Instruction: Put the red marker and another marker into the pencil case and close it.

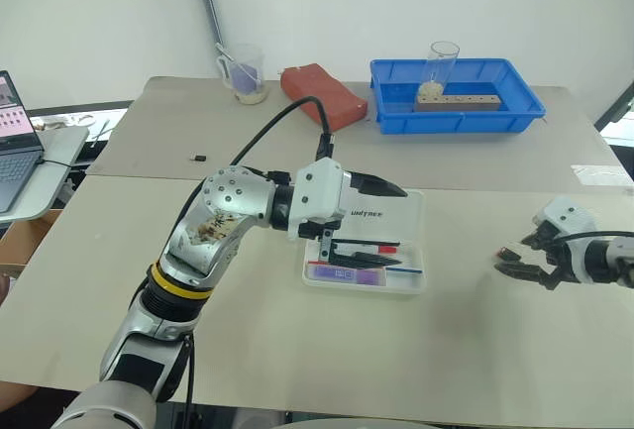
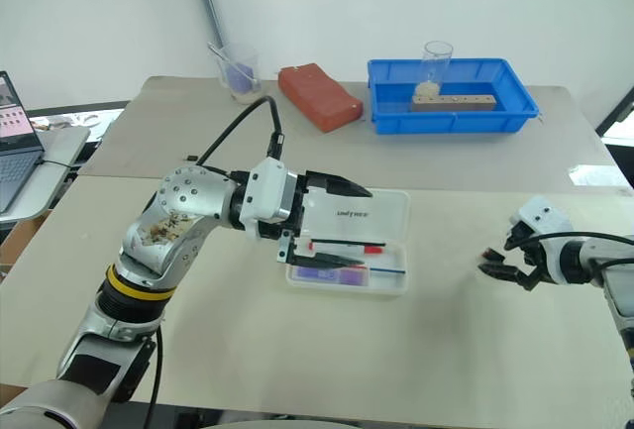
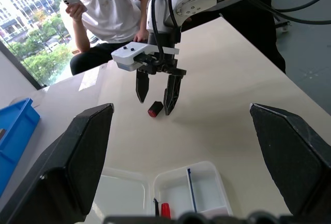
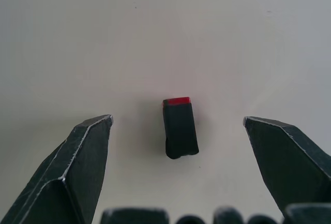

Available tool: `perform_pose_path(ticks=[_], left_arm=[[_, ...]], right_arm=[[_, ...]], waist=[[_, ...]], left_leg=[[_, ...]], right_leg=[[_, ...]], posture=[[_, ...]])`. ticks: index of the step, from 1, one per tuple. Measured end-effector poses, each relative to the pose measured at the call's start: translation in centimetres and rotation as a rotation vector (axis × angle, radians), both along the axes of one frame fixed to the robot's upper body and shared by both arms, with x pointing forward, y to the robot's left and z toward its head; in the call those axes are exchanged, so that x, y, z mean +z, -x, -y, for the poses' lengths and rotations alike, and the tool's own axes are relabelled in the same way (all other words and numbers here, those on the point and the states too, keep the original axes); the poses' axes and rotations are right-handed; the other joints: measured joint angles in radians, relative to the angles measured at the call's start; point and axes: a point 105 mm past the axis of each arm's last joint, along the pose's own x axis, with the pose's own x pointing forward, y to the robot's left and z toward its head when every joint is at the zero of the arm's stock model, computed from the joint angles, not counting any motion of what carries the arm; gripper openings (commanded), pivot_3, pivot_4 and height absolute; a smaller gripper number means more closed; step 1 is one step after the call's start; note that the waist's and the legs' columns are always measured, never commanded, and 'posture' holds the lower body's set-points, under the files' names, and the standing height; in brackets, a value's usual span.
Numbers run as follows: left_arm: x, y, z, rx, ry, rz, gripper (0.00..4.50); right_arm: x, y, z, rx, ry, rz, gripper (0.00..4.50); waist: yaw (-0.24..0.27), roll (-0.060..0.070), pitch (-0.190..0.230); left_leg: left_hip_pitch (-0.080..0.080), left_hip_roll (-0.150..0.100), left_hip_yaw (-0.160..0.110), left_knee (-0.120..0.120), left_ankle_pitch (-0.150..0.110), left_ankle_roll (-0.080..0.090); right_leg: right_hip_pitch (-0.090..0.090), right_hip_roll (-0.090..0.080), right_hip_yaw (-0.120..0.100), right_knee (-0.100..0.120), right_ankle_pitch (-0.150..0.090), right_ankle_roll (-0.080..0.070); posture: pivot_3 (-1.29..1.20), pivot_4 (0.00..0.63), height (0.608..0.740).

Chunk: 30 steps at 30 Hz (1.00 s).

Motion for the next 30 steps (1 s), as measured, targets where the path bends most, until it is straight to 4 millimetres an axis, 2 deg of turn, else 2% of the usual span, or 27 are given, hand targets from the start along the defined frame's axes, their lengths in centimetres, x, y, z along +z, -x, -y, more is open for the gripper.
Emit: perform_pose_path(ticks=[2,3,12,14,17,20,23,25,27,30], left_arm=[[0.1,0.2,0.0,0.002,-0.005,0.002,4.5],[0.1,0.1,-0.1,0.008,-0.007,0.002,4.5],[0.2,0.4,-0.1,0.007,-0.002,-0.004,4.5],[0.1,0.4,-0.3,0.011,-0.008,-0.005,4.5],[-0.5,0.2,-0.8,0.031,-0.032,-0.023,4.5],[-1.8,0.4,-2.1,0.047,-0.093,-0.105,4.5],[-2.8,0.7,-3.1,0.049,-0.143,-0.159,4.5],[-3.9,0.9,-4.1,0.054,-0.202,-0.184,4.5],[-4.6,1.2,-4.6,0.044,-0.237,-0.192,4.5],[-4.9,1.5,-4.5,0.029,-0.244,-0.191,4.5]], right_arm=[[-0.2,-0.1,0.2,-0.007,-0.003,-0.013,3.71],[-0.2,-0.2,0.3,-0.008,-0.003,-0.014,3.28],[-0.4,-0.4,0.1,0.015,-0.022,-0.017,0.31],[-0.4,-0.3,-0.1,0.028,-0.024,-0.018,0.24],[0.6,-0.2,-2.4,0.135,-0.057,0.003,0.24],[3.6,0.1,-7.2,0.338,-0.104,0.087,0.24],[5.1,1.1,-11.0,0.495,-0.118,0.118,0.24],[4.9,1.9,-13.5,0.589,-0.129,0.114,0.24],[3.9,2.8,-15.4,0.658,-0.151,0.078,0.24],[3.0,3.2,-16.4,0.694,-0.157,0.045,0.24]], waist=[[0.001,0.001,0.0],[0.001,0.001,0.0],[0.001,0.001,0.0],[0.0,0.001,0.0],[-0.003,0.003,0.0],[-0.011,0.007,0.002],[-0.006,0.007,0.002],[-0.001,0.005,0.003],[0.005,0.004,0.003],[0.012,0.003,0.004]], left_leg=[[0.0,-0.001,0.0,0.0,0.0,0.0],[0.0,-0.001,-0.001,0.0,0.0,0.0],[0.001,-0.001,-0.002,0.001,0.0,0.0],[0.002,-0.001,-0.002,0.0,0.0,0.0],[0.002,-0.002,-0.002,0.0,0.0,0.0],[0.002,-0.001,-0.003,-0.001,0.0,0.0],[0.002,-0.001,-0.005,-0.001,0.0,0.0],[0.002,-0.001,-0.005,0.0,0.0,0.0],[0.001,-0.003,-0.004,0.0,0.0,-0.001],[-0.001,-0.004,-0.004,0.001,0.0,0.0]], right_leg=[[0.001,-0.001,0.0,0.0,0.0,0.001],[0.001,-0.001,0.0,0.0,0.0,0.001],[0.003,-0.001,0.0,0.0,-0.001,0.001],[0.004,-0.001,0.0,-0.001,-0.001,0.001],[0.004,-0.001,0.0,-0.001,-0.001,0.001],[0.003,0.0,0.0,0.0,-0.001,0.002],[0.004,0.0,-0.001,0.0,-0.002,0.003],[0.005,0.0,-0.001,-0.001,-0.002,0.003],[0.002,-0.001,-0.001,-0.001,-0.002,0.003],[-0.001,-0.003,-0.001,-0.001,-0.002,0.003]], posture=[[0.0,0.15,0.74],[0.0,0.15,0.74],[0.0,0.15,0.74],[0.0,0.15,0.74],[0.0,0.15,0.74],[0.0,0.15,0.74],[0.0,0.15,0.74],[0.0,0.15,0.74],[0.0,0.15,0.74],[0.0,0.15,0.74]])
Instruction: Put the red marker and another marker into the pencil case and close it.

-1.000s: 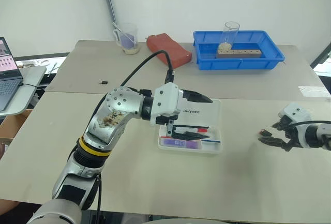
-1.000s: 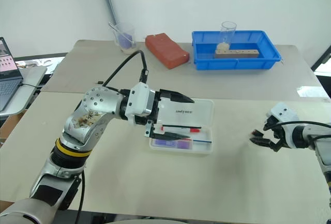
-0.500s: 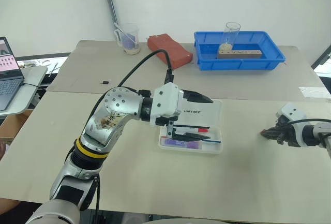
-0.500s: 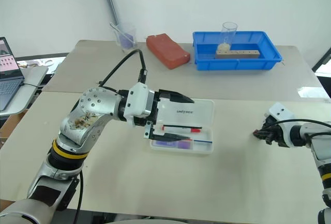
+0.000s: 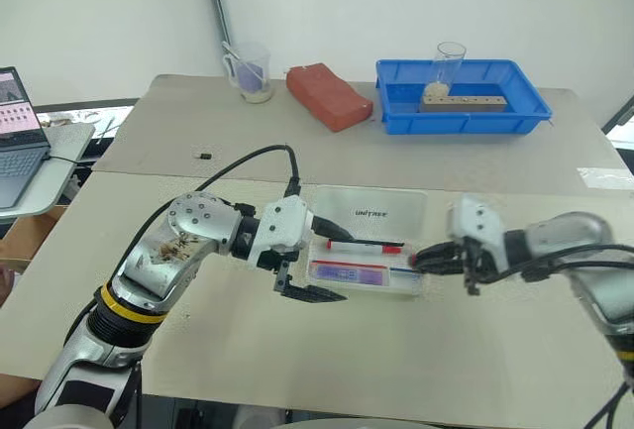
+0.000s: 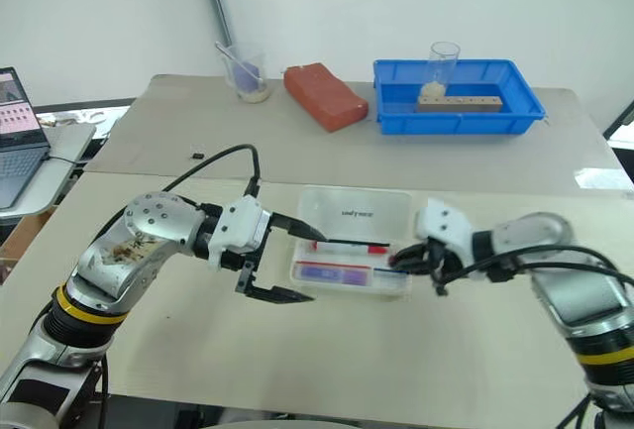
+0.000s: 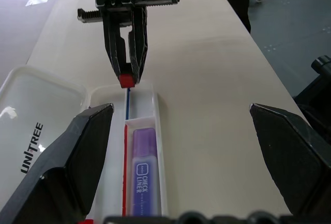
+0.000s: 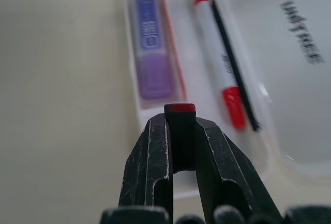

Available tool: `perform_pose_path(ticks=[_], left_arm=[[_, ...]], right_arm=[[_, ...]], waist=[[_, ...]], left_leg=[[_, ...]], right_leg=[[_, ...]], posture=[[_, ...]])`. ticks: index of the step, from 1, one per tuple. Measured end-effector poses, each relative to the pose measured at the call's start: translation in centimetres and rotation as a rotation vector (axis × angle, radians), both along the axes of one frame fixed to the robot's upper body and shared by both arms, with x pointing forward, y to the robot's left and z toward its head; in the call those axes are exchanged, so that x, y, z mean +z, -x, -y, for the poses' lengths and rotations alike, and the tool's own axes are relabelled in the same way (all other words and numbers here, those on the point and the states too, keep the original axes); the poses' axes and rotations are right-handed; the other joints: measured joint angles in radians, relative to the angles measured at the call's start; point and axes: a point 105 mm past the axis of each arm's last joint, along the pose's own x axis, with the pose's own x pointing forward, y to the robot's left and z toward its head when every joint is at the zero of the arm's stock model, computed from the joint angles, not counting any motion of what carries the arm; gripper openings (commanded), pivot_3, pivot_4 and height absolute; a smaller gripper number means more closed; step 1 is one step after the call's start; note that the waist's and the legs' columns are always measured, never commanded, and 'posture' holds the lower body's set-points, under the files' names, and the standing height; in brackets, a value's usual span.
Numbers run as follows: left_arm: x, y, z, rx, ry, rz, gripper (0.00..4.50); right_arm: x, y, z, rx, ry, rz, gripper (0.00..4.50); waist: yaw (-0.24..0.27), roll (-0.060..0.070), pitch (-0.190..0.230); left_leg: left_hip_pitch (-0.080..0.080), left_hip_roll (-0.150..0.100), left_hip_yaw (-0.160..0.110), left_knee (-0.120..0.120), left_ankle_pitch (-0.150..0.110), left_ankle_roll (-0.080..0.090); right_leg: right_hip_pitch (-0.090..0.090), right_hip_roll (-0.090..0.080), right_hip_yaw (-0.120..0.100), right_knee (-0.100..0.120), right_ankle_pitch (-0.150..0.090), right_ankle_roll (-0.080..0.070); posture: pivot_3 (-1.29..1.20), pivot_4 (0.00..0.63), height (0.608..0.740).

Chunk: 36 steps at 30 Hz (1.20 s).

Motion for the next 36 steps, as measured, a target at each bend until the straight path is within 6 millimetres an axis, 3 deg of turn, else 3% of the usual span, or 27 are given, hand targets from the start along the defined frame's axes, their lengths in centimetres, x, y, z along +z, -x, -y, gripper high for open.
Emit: perform_pose_path(ticks=[3,12,14,18,19,20,23,24,27,30,33,36], left_arm=[[0.2,0.2,0.2,-0.008,0.006,0.012,4.5],[0.3,0.4,0.4,-0.004,0.013,0.024,4.5],[0.3,0.4,0.4,-0.002,0.012,0.023,4.5],[0.4,0.5,0.4,-0.001,0.012,0.024,4.5],[0.4,0.5,0.4,-0.001,0.012,0.024,4.5],[0.4,0.5,0.4,-0.001,0.011,0.023,4.5],[0.3,0.3,0.4,0.004,0.01,0.02,4.5],[0.3,0.1,0.3,0.017,0.01,0.013,4.5],[1.1,-2.4,0.1,0.137,0.064,-0.012,4.5],[2.9,-7.0,-0.4,0.361,0.192,-0.025,3.73],[3.5,-11.2,-2.0,0.568,0.26,-0.054,2.4],[2.6,-14.4,-3.3,0.736,0.277,-0.11,0.88]], right_arm=[[0.3,-0.3,-0.3,0.012,0.008,0.018,0.24],[-1.7,0.2,-0.9,0.054,0.048,-0.019,0.24],[-1.8,-0.1,-0.6,0.043,0.054,-0.019,1.31],[-1.7,-0.3,-0.4,0.037,0.057,-0.021,2.57],[-1.7,-0.3,-0.4,0.038,0.057,-0.021,2.65],[-1.6,-0.3,-0.4,0.041,0.056,-0.02,3.27],[-1.3,-0.3,-0.5,0.04,0.042,-0.016,4.21],[-1.0,-0.3,-0.6,0.033,0.03,-0.014,4.47],[1.3,-0.4,-1.2,-0.029,-0.081,0.011,4.47],[4.2,-0.5,-2.3,-0.096,-0.233,0.072,4.5],[6.9,-1.0,-3.0,-0.154,-0.322,0.144,4.5],[8.6,-1.6,-3.1,-0.218,-0.373,0.197,4.5]], waist=[[0.0,-0.001,0.0],[-0.002,-0.001,0.001],[-0.002,-0.001,0.001],[-0.003,-0.001,0.001],[-0.003,-0.001,0.001],[-0.003,-0.001,0.001],[-0.002,-0.001,0.001],[-0.002,-0.001,0.001],[0.0,-0.002,0.001],[0.004,-0.002,0.001],[0.003,-0.002,0.001],[0.003,-0.002,0.001]], left_leg=[[0.0,0.0,0.0,0.0,0.0,0.0],[0.0,0.001,0.0,-0.001,0.0,0.0],[0.0,0.001,0.0,0.0,0.0,0.0],[-0.001,0.001,0.0,-0.001,0.0,0.0],[-0.001,0.001,0.0,-0.001,0.0,0.0],[-0.001,0.001,0.0,-0.001,0.0,0.0],[-0.001,0.001,0.0,-0.001,0.0,0.0],[0.0,0.001,0.0,-0.001,0.0,0.0],[-0.001,0.001,-0.001,-0.001,0.0,0.0],[-0.001,0.001,-0.003,0.0,0.0,0.0],[-0.001,0.0,-0.003,-0.001,0.0,0.0],[-0.002,0.0,-0.003,-0.002,0.0,0.0]], right_leg=[[0.001,0.0,0.0,0.0,0.0,0.0],[0.002,0.002,0.0,0.002,0.0,-0.001],[0.002,0.002,0.0,0.001,0.0,-0.001],[0.002,0.002,0.001,0.002,0.0,-0.001],[0.002,0.002,0.001,0.001,0.0,-0.001],[0.002,0.002,0.001,0.001,0.0,-0.001],[0.002,0.002,0.001,0.002,0.0,-0.001],[0.002,0.002,0.001,0.002,0.0,-0.001],[0.002,0.002,0.0,0.002,0.0,-0.001],[0.003,0.002,0.0,0.002,0.0,-0.001],[0.002,0.002,0.0,0.002,0.0,-0.001],[0.0,0.002,0.0,0.002,0.0,-0.001]], posture=[[0.0,0.15,0.74],[0.0,0.15,0.74],[0.0,0.15,0.74],[0.0,0.15,0.74],[0.0,0.15,0.74],[0.0,0.15,0.74],[0.0,0.15,0.74],[0.0,0.15,0.74],[0.0,0.15,0.74],[0.0,0.15,0.74],[0.0,0.15,0.74],[0.0,0.15,0.74]])
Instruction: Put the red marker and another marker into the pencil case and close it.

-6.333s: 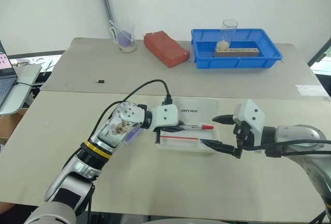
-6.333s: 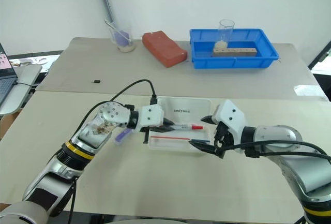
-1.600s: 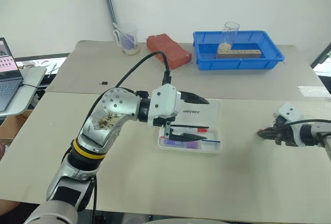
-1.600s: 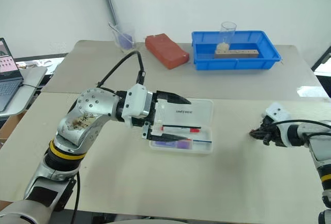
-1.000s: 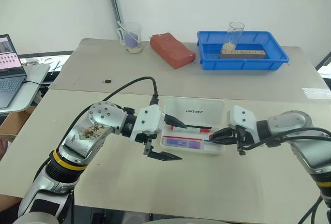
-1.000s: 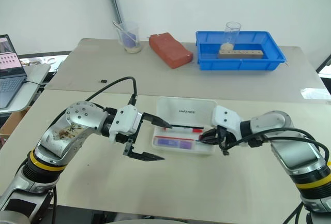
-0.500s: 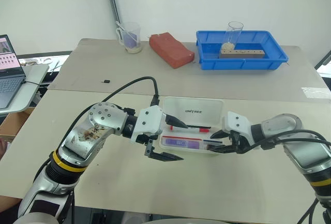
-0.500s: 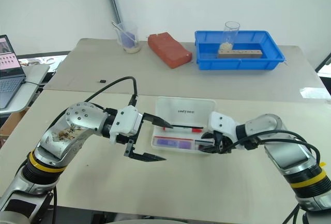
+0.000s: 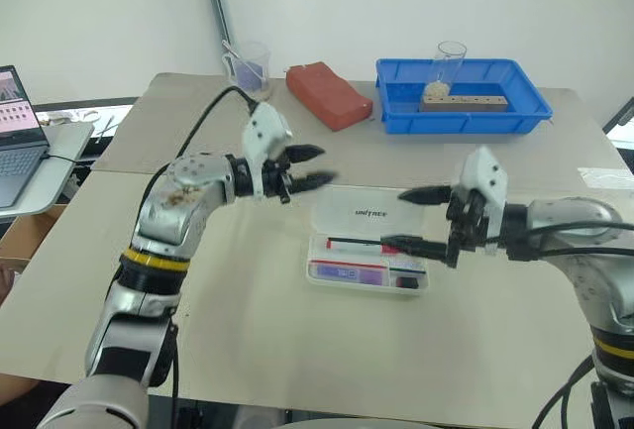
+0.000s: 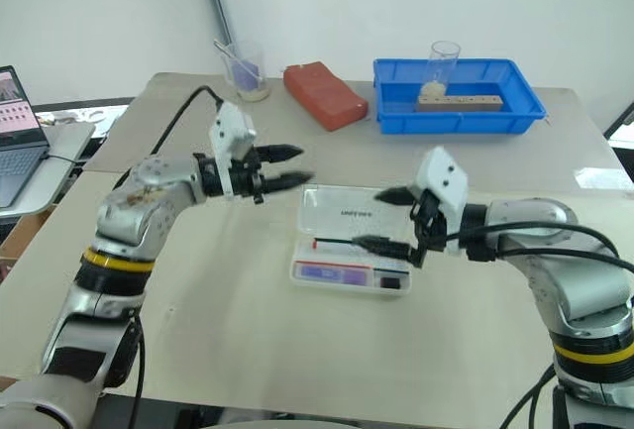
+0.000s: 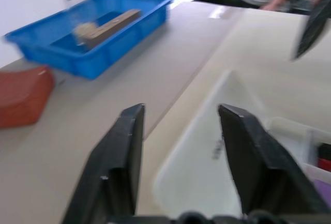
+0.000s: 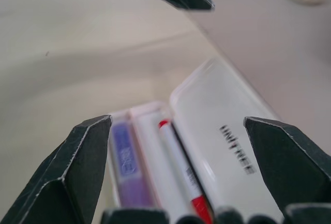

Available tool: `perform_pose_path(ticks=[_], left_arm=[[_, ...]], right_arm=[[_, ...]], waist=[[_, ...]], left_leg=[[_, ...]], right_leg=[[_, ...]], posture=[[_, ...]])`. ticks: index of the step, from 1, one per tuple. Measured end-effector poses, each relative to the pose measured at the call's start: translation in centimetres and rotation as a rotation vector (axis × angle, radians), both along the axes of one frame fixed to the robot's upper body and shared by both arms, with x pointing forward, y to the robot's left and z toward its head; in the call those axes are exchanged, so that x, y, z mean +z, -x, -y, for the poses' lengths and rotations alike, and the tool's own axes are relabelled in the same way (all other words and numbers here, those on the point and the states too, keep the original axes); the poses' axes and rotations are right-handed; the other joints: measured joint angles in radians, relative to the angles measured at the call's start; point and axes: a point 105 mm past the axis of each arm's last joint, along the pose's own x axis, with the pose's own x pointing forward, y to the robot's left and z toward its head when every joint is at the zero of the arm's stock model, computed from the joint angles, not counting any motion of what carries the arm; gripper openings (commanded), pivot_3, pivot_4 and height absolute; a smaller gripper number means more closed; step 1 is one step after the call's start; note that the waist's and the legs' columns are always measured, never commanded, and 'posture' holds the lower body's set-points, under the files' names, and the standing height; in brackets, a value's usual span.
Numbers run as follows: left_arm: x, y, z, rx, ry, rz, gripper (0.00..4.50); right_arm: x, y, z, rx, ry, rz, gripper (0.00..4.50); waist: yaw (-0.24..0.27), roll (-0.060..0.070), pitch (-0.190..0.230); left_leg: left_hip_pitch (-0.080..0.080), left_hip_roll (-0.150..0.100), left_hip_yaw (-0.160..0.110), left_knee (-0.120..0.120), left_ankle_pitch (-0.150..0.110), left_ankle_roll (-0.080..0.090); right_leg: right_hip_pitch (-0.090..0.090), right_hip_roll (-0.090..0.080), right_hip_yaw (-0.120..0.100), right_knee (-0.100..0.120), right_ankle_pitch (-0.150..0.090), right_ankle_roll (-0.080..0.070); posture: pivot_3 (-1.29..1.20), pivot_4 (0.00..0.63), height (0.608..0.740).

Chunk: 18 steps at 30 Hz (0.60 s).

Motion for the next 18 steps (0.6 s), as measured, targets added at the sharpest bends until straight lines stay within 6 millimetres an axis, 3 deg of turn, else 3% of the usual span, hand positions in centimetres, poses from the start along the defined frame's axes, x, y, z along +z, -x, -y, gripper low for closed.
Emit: perform_pose_path(ticks=[2,5,10,18], left_arm=[[-1.1,-1.6,-0.5,0.061,-0.007,-0.041,0.05],[-2.8,-2.6,-0.6,0.086,-0.054,-0.088,0.05],[-5.8,-2.4,0.0,0.046,-0.111,-0.192,0.05],[-5.6,-0.8,1.8,-0.127,-0.128,-0.224,0.05]], right_arm=[[1.0,-0.4,-0.3,-0.031,-0.02,0.031,4.5],[2.6,-0.4,-0.9,-0.051,-0.023,0.104,4.5],[2.7,-0.3,-1.1,-0.076,-0.022,0.113,4.5],[2.2,0.2,-1.1,-0.077,0.002,0.093,4.5]], waist=[[0.0,0.001,-0.001],[-0.001,0.001,0.0],[0.001,0.001,0.0],[-0.003,0.0,0.0]], left_leg=[[-0.001,0.0,0.0,0.0,0.0,0.0],[-0.001,0.0,0.0,-0.001,0.0,0.0],[-0.004,0.0,0.0,0.0,0.0,0.0],[-0.004,0.0,0.0,-0.001,0.0,0.0]], right_leg=[[-0.001,0.0,0.0,0.0,0.0,0.0],[-0.001,0.0,0.0,0.0,0.0,0.0],[-0.003,0.0,0.0,0.0,0.0,0.0],[-0.003,0.0,0.0,0.0,0.0,0.0]], posture=[[0.0,0.15,0.74],[0.0,0.15,0.74],[0.0,0.15,0.74],[0.0,0.15,0.74]])
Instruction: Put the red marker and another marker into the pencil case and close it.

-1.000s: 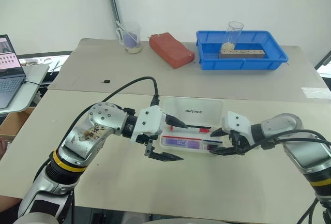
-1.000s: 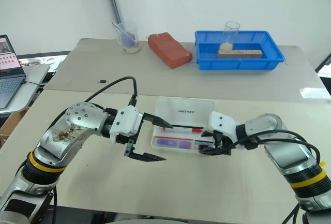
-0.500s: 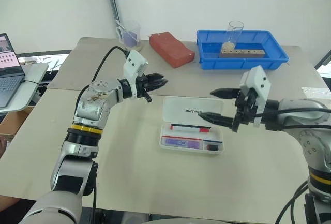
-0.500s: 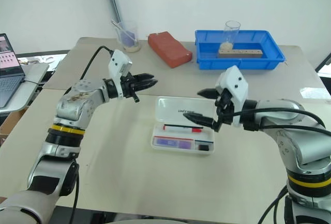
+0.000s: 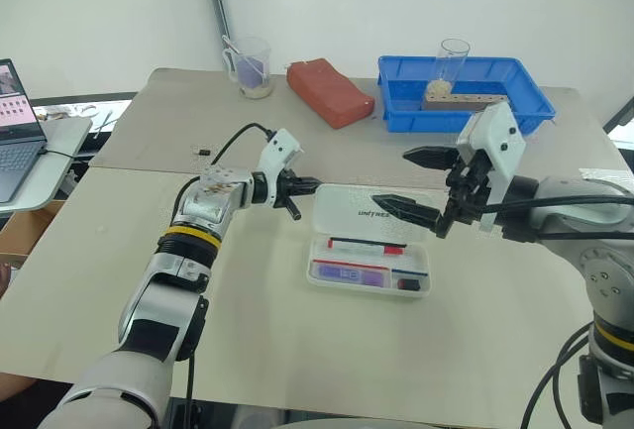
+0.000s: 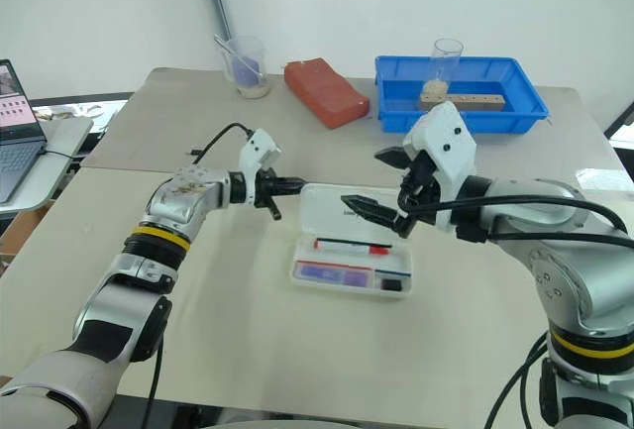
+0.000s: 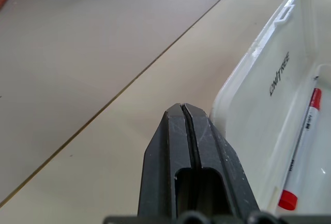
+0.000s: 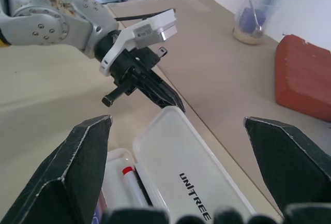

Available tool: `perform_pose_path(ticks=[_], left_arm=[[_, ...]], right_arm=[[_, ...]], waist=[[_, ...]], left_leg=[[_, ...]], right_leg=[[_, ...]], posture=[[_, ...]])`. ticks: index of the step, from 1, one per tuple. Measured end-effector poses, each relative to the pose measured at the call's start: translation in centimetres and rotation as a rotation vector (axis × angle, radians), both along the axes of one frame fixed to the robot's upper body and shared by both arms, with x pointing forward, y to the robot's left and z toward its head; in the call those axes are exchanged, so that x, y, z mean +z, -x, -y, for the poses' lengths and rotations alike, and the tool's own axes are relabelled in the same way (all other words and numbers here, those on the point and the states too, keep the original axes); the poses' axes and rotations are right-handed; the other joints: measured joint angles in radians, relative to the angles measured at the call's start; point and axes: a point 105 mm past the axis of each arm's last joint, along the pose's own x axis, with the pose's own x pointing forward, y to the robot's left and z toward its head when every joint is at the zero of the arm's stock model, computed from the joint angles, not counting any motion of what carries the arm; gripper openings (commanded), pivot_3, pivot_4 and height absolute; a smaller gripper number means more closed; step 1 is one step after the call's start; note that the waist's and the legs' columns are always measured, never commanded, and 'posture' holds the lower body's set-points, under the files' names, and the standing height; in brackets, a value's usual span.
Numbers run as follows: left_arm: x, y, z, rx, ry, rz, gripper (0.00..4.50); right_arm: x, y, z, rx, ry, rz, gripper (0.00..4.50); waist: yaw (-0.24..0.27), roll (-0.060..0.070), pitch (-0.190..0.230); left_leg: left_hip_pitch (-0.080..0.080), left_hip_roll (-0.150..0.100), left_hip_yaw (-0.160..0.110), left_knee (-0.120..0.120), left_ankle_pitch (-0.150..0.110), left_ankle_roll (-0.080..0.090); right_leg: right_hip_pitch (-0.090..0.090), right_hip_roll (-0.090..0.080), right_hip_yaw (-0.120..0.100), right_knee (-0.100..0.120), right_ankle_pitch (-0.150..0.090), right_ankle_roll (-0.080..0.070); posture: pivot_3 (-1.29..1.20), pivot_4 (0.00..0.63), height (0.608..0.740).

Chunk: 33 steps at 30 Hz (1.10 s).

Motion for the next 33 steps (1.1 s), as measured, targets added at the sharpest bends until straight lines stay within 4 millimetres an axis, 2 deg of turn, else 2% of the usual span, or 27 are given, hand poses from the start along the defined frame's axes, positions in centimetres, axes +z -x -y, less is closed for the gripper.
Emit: perform_pose_path(ticks=[5,10,13,18,20,24,27,30,33], left_arm=[[1.1,2.1,0.1,-0.133,0.009,-0.002,0.05],[0.5,5.8,-0.1,-0.3,-0.014,-0.053,0.05],[0.0,8.0,0.2,-0.405,-0.073,-0.038,0.05],[-3.8,10.3,1.0,-0.501,-0.243,0.01,0.05],[-4.3,10.5,1.4,-0.53,-0.287,0.076,0.05],[-4.3,10.1,1.9,-0.548,-0.341,0.196,0.05],[-4.0,9.5,2.0,-0.528,-0.342,0.221,0.85],[-2.8,9.0,1.1,-0.479,-0.272,0.185,2.31],[0.4,8.8,-1.0,-0.419,-0.166,0.204,3.93]], right_arm=[[-0.1,0.0,0.4,0.005,0.016,-0.015,4.5],[-0.9,-0.1,1.1,0.021,0.026,-0.061,4.5],[-1.2,0.6,1.3,0.068,0.066,-0.091,4.5],[-5.7,3.4,2.5,0.15,0.208,-0.289,4.5],[-6.9,3.7,2.7,0.153,0.247,-0.305,4.5],[-7.8,3.7,3.0,0.156,0.274,-0.29,4.5],[-7.9,3.4,3.2,0.149,0.276,-0.28,4.5],[-8.0,3.1,3.7,0.143,0.266,-0.286,4.5],[-7.8,2.5,4.5,0.125,0.265,-0.285,4.5]], waist=[[-0.01,0.0,0.0],[-0.016,0.001,0.0],[-0.014,0.001,0.0],[-0.009,0.0,0.0],[-0.012,-0.002,0.001],[-0.014,0.0,-0.001],[-0.015,0.0,-0.001],[-0.017,-0.001,0.0],[-0.021,-0.001,0.0]], left_leg=[[0.0,0.0,0.0,-0.001,0.0,0.0],[0.0,0.001,0.0,-0.001,0.0,0.0],[0.001,0.001,0.0,-0.001,0.0,0.0],[0.001,0.0,0.0,0.0,0.0,0.0],[0.001,0.001,0.0,0.0,0.0,0.0],[0.001,0.0,0.0,0.001,0.0,0.0],[0.001,0.0,0.0,0.001,0.0,0.0],[0.0,0.0,0.0,0.0,0.0,0.0],[0.0,0.001,0.0,0.0,0.0,0.0]], right_leg=[[0.0,0.0,0.0,0.0,0.0,0.0],[0.0,0.0,0.0,0.0,0.0,0.0],[0.001,0.0,0.0,-0.001,0.0,0.0],[0.002,-0.001,0.001,-0.002,0.0,-0.001],[0.002,-0.001,0.001,-0.002,0.0,-0.001],[0.003,-0.001,0.001,-0.002,0.0,0.0],[0.002,-0.001,0.001,-0.002,0.0,0.0],[0.001,0.0,0.001,-0.002,0.0,0.0],[0.001,0.0,0.001,-0.002,0.0,0.0]], posture=[[0.0,0.15,0.74],[0.0,0.15,0.74],[0.0,0.15,0.74],[0.0,0.15,0.74],[0.0,0.15,0.74],[0.0,0.15,0.74],[0.0,0.15,0.74],[0.0,0.15,0.74],[0.0,0.15,0.74]])
